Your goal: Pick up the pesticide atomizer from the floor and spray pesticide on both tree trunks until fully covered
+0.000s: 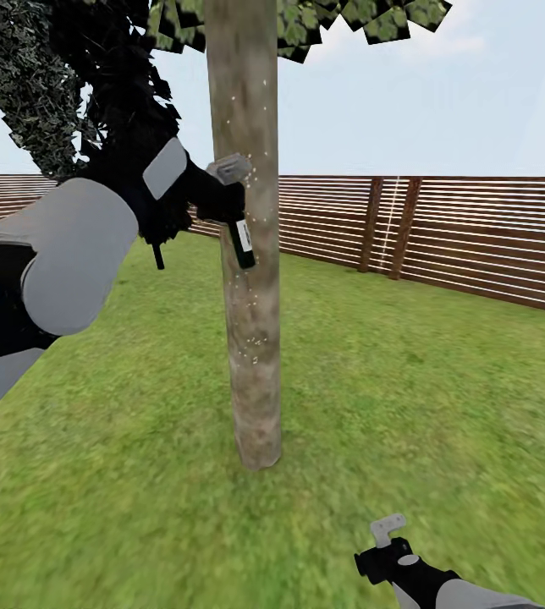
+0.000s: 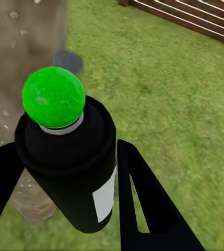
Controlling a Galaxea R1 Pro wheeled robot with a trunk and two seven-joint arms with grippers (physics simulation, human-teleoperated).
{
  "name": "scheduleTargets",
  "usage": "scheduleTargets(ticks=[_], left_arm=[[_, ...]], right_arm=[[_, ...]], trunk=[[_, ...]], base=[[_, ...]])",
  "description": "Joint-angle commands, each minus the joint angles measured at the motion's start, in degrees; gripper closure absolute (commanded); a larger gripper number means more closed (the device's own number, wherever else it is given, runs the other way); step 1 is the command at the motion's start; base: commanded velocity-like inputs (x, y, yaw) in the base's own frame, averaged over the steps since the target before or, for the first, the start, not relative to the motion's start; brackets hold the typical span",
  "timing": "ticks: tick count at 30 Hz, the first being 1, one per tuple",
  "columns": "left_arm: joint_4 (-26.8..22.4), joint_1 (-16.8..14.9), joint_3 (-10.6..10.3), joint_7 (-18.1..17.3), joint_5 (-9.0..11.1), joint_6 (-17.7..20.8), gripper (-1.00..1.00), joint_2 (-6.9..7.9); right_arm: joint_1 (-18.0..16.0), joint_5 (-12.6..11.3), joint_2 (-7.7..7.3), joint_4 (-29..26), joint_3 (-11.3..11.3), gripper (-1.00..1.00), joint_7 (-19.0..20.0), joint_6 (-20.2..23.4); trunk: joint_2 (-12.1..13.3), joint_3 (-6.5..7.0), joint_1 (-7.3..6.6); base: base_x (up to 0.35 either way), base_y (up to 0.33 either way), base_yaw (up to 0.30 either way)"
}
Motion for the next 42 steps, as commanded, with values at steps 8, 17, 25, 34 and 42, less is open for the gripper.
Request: scheduleTargets(ticks=[8,17,25,34,42], left_arm=[[5.9,0.0,0.2,0.1,-0.1,-0.6,1.00,-0.15],[9.7,4.4,0.2,0.0,-0.6,-3.9,1.00,-0.26],[9.7,8.4,0.2,0.1,-5.2,-5.0,1.00,-0.18],[9.6,11.5,0.2,0.1,-5.6,-7.4,1.00,0.07],[9.7,15.2,0.2,0.1,-12.8,-10.0,1.00,0.20]], right_arm=[[0.0,0.0,0.00,0.0,0.0,-1.00,0.0,0.0],[0.0,0.1,0.00,0.0,0.0,-1.00,0.0,0.0],[0.0,0.1,0.00,0.0,0.0,-1.00,0.0,0.0],[0.0,0.1,0.00,0.0,0.0,-1.00,0.0,0.0],[0.0,0.1,0.00,0.0,0.0,-1.00,0.0,0.0]], trunk=[[0.0,0.00,0.00],[0.0,0.00,0.00],[0.0,0.00,0.00],[0.0,0.00,0.00],[0.0,0.00,0.00]], base=[[0.000,0.000,0.000],[0.000,0.000,0.000],[0.000,0.000,0.000],[0.000,0.000,0.000],[0.000,0.000,0.000]])
